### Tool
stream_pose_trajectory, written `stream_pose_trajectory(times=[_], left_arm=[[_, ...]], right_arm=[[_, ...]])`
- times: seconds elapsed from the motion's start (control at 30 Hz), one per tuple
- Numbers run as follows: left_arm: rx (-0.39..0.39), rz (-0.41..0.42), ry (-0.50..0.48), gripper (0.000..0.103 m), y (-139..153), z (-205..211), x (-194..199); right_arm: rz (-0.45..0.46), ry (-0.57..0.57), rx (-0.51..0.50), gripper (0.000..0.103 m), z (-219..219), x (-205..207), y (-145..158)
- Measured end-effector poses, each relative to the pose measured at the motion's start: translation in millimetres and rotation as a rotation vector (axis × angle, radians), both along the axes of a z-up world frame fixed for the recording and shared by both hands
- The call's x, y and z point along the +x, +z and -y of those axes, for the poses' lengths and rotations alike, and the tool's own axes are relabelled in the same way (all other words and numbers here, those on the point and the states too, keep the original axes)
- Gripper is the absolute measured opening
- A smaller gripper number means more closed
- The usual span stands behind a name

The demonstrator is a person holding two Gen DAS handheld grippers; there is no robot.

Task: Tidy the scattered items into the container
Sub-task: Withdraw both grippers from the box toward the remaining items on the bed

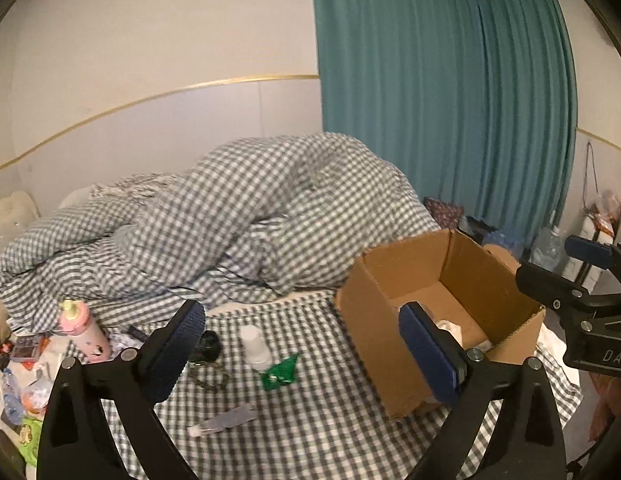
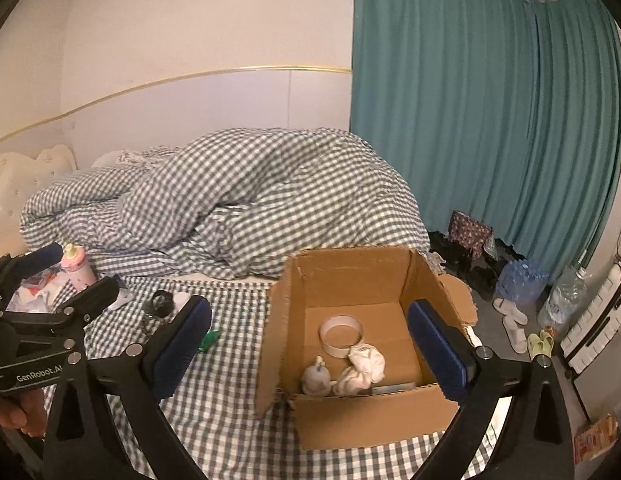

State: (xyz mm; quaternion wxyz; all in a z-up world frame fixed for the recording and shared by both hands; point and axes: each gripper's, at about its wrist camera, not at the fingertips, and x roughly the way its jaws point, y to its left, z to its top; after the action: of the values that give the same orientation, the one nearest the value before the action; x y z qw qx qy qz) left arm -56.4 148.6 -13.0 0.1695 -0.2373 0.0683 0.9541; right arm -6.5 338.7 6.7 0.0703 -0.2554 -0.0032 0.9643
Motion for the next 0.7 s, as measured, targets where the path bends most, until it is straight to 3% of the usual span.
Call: stream_pose_trajectory(times=[0.7], left_arm=[[0.049,-0.037,0.242,0.103,18.7,136.0,23.0]], right_arm=[[-0.055,0.139,0.039,0.103,100.0,4.6,19.4]])
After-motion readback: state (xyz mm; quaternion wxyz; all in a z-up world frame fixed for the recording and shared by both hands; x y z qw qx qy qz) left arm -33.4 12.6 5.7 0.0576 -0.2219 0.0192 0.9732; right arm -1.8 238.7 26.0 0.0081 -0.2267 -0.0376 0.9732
